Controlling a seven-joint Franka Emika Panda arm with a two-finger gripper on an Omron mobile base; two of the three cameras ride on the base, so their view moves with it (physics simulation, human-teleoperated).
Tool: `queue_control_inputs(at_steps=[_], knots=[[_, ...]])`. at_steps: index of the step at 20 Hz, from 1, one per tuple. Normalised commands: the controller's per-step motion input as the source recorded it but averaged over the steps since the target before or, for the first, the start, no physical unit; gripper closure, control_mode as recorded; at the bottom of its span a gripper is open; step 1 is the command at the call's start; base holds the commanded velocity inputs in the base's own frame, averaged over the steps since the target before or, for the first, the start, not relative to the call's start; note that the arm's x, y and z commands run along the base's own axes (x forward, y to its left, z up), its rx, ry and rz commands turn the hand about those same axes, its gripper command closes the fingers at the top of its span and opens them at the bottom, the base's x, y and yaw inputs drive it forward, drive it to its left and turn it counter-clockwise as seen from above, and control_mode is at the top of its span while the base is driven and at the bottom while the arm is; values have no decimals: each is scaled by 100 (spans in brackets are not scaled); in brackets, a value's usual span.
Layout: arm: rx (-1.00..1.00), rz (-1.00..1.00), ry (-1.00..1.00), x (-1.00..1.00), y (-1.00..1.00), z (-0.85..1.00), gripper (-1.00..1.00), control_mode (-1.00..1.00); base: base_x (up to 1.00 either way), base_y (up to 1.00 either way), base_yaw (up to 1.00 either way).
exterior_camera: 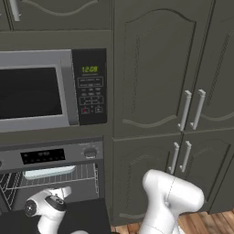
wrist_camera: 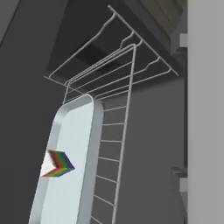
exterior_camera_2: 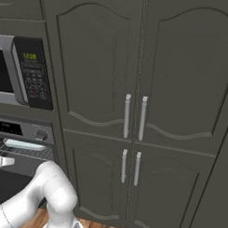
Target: Take the baked cake out of the oven and place it on the plate for cooling. Then close the oven door.
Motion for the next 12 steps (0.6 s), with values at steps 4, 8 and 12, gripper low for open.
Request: queue_control_inputs(at_steps=[4, 8, 12], knots=[[0, -3, -26, 13, -2, -17, -100, -100, 0, 0, 0], [2, 0, -21, 13, 0, -8, -100, -100, 0, 0, 0], [10, 0, -6, 10, 1, 2, -100, -100, 0, 0, 0]])
